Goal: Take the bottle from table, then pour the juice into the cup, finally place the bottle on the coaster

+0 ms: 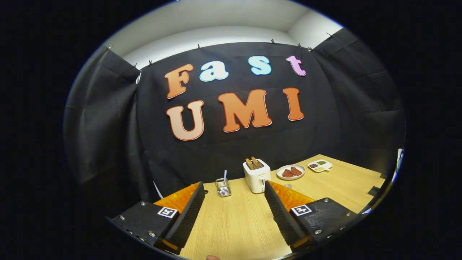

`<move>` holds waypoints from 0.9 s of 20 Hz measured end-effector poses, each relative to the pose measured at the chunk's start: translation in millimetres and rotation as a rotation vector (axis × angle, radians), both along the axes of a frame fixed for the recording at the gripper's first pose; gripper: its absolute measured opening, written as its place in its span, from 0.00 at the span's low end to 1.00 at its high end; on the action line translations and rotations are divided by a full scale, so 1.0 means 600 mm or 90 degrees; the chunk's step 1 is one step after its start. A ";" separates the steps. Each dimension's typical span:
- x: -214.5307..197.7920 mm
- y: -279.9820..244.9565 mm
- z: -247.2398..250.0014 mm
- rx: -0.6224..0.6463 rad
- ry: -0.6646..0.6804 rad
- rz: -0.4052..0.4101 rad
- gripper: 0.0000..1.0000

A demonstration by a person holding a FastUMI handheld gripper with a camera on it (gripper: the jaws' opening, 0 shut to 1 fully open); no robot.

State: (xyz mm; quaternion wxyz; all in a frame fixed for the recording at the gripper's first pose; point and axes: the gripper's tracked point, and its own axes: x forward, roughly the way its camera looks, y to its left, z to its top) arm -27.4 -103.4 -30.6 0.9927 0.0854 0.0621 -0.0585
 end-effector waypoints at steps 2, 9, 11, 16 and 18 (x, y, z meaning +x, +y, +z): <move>-0.009 0.021 0.029 -0.021 -0.010 0.012 0.98; -0.020 0.033 0.038 -0.037 -0.007 0.021 0.98; -0.018 0.026 0.039 -0.043 -0.004 0.015 0.98; -0.018 0.026 0.043 -0.041 -0.008 0.019 0.98; -0.018 0.029 0.045 -0.038 -0.009 0.021 0.98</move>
